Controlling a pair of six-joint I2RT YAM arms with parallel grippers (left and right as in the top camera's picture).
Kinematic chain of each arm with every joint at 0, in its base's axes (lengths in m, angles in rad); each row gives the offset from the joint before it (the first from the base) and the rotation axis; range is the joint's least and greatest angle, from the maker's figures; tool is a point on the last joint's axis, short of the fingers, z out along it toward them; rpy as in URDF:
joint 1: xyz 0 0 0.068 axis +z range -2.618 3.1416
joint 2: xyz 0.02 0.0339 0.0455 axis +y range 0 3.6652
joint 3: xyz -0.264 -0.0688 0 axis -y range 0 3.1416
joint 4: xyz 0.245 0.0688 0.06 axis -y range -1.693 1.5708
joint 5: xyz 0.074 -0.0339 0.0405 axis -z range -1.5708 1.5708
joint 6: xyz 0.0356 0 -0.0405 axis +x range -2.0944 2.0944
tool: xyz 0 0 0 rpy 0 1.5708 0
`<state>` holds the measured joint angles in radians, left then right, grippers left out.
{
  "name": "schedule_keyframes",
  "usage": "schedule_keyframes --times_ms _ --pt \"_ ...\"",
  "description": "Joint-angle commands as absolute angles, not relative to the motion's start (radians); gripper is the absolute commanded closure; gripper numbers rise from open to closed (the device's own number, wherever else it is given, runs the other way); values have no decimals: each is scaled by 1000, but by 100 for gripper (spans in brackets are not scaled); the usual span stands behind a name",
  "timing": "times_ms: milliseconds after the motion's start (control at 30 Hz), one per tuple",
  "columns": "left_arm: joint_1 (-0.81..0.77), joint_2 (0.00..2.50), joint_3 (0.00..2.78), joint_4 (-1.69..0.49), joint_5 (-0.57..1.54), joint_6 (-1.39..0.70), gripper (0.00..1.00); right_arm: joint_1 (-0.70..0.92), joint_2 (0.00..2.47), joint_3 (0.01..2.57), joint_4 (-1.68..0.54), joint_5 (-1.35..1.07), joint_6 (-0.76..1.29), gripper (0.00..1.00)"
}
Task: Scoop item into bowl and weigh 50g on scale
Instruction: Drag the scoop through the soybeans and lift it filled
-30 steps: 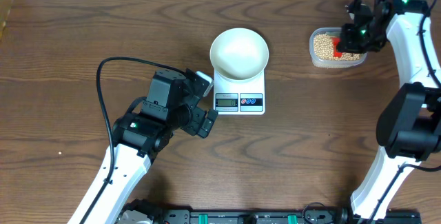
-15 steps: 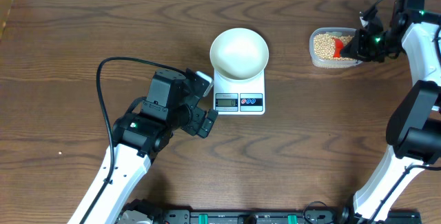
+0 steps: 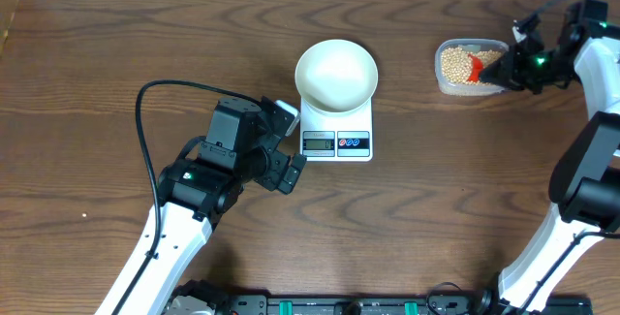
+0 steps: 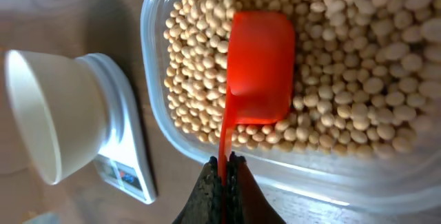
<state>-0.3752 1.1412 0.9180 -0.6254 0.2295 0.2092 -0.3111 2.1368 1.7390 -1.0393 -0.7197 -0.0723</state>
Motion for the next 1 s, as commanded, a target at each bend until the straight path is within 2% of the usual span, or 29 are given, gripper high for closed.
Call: schedule_keyframes --times_ms 0,533,967 --pt "-376 1145 912 -628 216 205 2 -341 2147 1732 -1047 -903 -88 99" --pt "-376 1145 912 -628 216 205 2 -427 2147 1732 -1048 -947 -91 99" --pt "-376 1145 912 -628 216 205 2 -520 2147 1732 -1130 -1036 -208 99"
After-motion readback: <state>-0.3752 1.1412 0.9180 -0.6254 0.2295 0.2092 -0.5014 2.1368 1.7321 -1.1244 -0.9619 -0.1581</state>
